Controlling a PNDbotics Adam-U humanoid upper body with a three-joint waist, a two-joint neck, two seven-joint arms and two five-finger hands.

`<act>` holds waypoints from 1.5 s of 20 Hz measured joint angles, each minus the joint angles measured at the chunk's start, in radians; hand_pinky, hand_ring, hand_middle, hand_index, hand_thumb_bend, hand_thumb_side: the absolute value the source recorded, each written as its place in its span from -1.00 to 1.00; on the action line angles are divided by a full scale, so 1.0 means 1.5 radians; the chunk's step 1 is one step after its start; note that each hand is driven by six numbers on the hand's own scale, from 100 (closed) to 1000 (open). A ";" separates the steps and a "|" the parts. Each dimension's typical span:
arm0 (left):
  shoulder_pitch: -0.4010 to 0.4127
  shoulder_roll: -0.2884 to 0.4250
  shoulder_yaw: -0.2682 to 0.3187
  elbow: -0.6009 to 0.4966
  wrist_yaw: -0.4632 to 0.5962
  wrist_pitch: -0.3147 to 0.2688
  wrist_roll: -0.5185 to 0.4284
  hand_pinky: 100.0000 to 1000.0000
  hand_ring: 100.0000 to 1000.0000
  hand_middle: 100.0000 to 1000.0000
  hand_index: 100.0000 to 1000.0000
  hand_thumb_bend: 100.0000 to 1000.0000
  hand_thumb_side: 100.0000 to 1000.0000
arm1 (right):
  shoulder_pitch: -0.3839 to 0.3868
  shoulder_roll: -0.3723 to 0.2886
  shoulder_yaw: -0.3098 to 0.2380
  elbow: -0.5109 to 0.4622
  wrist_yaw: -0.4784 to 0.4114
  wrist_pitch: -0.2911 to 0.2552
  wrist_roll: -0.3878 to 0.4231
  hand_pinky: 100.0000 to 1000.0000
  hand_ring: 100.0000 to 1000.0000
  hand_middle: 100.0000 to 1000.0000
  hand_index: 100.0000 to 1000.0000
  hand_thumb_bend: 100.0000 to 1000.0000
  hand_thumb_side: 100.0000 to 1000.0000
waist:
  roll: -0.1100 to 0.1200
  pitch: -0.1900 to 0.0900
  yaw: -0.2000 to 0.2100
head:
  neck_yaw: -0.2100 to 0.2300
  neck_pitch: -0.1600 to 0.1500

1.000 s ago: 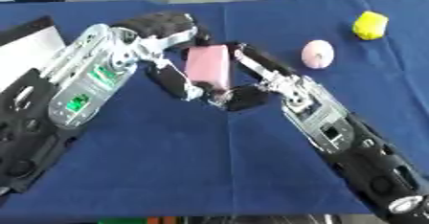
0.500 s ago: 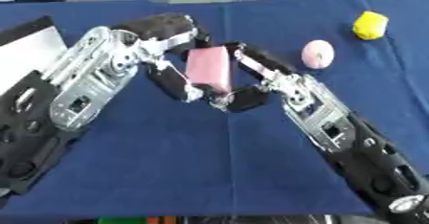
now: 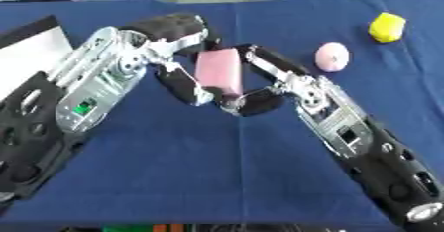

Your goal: Pick up the objects with one hand, pass them to the other hand, and then place them into the box on the other side of the table.

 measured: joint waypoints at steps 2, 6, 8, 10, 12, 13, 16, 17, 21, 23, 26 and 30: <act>0.000 0.000 0.000 0.000 -0.001 0.000 0.000 0.16 -0.02 -0.30 -0.29 -0.99 -0.86 | 0.000 -0.001 0.000 -0.001 0.000 0.001 0.003 0.77 0.63 0.46 0.76 -0.48 -1.00 | 0.000 0.000 0.000 | 0.001 0.000; 0.000 0.000 0.000 -0.002 -0.004 0.001 -0.001 0.16 -0.02 -0.30 -0.28 -1.00 -0.87 | 0.000 -0.003 0.000 -0.003 0.000 0.002 0.008 0.77 0.63 0.47 0.76 -0.49 -1.00 | 0.000 0.000 0.000 | 0.002 0.000; 0.003 0.000 0.000 -0.004 -0.005 0.002 -0.002 0.16 -0.02 -0.31 -0.29 -1.00 -0.87 | 0.001 -0.003 0.000 -0.004 0.000 0.002 0.011 0.77 0.63 0.47 0.76 -0.49 -1.00 | 0.000 0.000 0.000 | 0.002 0.000; 0.005 0.000 0.000 -0.004 -0.006 0.003 -0.002 0.16 -0.02 -0.31 -0.29 -1.00 -0.88 | 0.003 -0.003 0.000 -0.004 0.000 0.001 0.013 0.77 0.63 0.48 0.77 -0.49 -1.00 | 0.000 0.000 0.000 | 0.002 0.000; 0.006 0.000 0.000 -0.005 -0.006 0.003 -0.001 0.16 -0.02 -0.31 -0.29 -0.99 -0.88 | 0.006 -0.004 0.000 -0.004 -0.001 -0.002 0.015 0.77 0.63 0.49 0.77 -0.49 -1.00 | 0.000 0.000 0.000 | 0.002 0.000; 0.006 0.000 0.000 -0.005 -0.006 0.004 -0.001 0.16 -0.02 -0.31 -0.29 -1.00 -0.88 | 0.006 -0.004 -0.001 -0.005 -0.001 -0.002 0.015 0.77 0.63 0.49 0.77 -0.49 -1.00 | 0.000 0.000 0.000 | 0.002 0.000; 0.007 0.000 0.000 -0.009 -0.008 0.005 0.000 0.16 -0.02 -0.31 -0.29 -1.00 -0.88 | 0.007 -0.008 -0.001 -0.008 -0.002 -0.004 0.017 0.77 0.62 0.49 0.77 -0.50 -1.00 | 0.000 0.000 0.000 | 0.002 0.000; 0.007 0.000 0.000 -0.009 -0.008 0.005 0.000 0.16 -0.02 -0.31 -0.29 -1.00 -0.88 | 0.009 -0.008 -0.002 -0.009 -0.002 -0.004 0.018 0.77 0.62 0.48 0.77 -0.52 -1.00 | 0.000 0.000 0.000 | 0.003 0.000; 0.008 0.000 0.000 -0.011 -0.012 0.006 0.001 0.16 -0.02 -0.31 -0.29 -1.00 -0.89 | 0.012 -0.008 -0.004 -0.012 -0.003 -0.005 0.017 0.75 0.61 0.46 0.75 -0.60 -1.00 | 0.000 0.000 0.000 | 0.003 0.000; 0.008 0.000 0.000 -0.011 -0.012 0.006 0.002 0.16 -0.02 -0.30 -0.27 -1.00 -0.89 | 0.012 -0.008 -0.004 -0.012 -0.004 -0.004 0.015 0.72 0.58 0.34 0.66 -0.74 -1.00 | 0.000 0.000 0.000 | 0.004 0.000; 0.010 0.000 0.000 -0.012 -0.014 0.008 0.003 0.16 -0.01 -0.26 -0.21 -1.00 -0.98 | 0.013 -0.008 -0.004 -0.012 -0.014 -0.002 0.005 0.66 0.51 0.09 0.45 -1.00 -1.00 | 0.000 0.000 -0.001 | 0.005 0.000; 0.010 0.000 0.000 -0.012 -0.013 0.013 0.008 0.18 0.02 -0.20 -0.12 -0.95 -1.00 | 0.017 -0.008 -0.003 -0.012 -0.045 0.006 -0.035 0.57 0.39 -0.23 0.10 -1.00 -1.00 | 0.000 0.000 -0.002 | 0.006 0.000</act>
